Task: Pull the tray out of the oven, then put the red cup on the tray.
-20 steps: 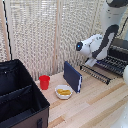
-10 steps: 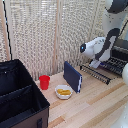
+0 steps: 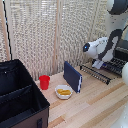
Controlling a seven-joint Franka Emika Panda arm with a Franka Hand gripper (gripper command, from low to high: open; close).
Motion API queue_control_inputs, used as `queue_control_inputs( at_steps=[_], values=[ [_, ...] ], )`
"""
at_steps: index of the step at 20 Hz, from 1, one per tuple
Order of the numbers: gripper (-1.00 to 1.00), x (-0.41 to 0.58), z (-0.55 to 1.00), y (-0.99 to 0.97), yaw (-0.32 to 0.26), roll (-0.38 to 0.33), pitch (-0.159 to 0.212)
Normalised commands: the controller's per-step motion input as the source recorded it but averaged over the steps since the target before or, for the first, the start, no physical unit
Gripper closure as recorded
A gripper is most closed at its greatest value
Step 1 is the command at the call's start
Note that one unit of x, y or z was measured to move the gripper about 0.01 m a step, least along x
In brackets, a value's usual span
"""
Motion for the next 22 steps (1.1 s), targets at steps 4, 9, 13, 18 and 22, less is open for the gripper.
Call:
queue_control_inputs(
  at_steps=[4,9,13,18,22],
  values=[
    [1.0,0.0,0.01,-0.25,0.043,0.165,0.001],
    [1.0,0.057,-0.03,0.06,-0.003,0.051,0.023],
    [1.0,0.0,0.0,0.24,0.0,0.18,0.002],
    [1.0,0.003,-0.19,0.76,-0.011,0.101,-0.016],
    [1.0,0.0,-0.4,0.95,-0.003,0.043,-0.028]
  ],
)
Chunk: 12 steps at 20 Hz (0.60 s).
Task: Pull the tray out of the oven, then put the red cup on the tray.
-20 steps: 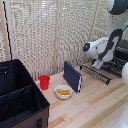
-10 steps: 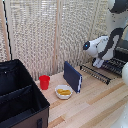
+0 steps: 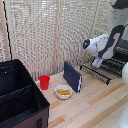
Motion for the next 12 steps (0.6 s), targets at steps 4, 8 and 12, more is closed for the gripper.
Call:
queue_control_inputs(
  at_steps=[4,8,12],
  values=[
    [1.0,0.0,-0.33,0.93,-0.003,0.057,-0.032],
    [1.0,0.0,-0.29,0.84,-0.002,0.024,-0.017],
    [1.0,0.0,-0.17,0.66,-0.006,-0.019,0.003]
  ],
)
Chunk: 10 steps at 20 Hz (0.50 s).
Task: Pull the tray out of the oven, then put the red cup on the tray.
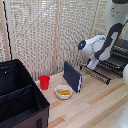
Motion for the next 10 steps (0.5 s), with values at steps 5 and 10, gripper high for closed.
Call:
queue_control_inputs(
  at_steps=[5,10],
  values=[
    [-1.0,0.087,-0.05,0.12,0.023,0.018,0.023],
    [-1.0,0.076,0.03,0.14,0.033,0.024,0.059]
  ],
)
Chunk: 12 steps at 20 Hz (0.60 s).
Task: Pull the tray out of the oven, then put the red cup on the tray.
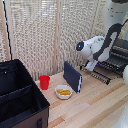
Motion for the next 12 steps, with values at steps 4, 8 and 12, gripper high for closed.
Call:
queue_control_inputs(
  at_steps=[4,8,12],
  values=[
    [-1.0,0.133,0.4,0.25,0.001,0.012,0.068],
    [-1.0,0.248,0.77,0.25,0.0,0.0,0.061],
    [-1.0,0.293,0.93,0.16,-0.015,0.021,0.061]
  ],
)
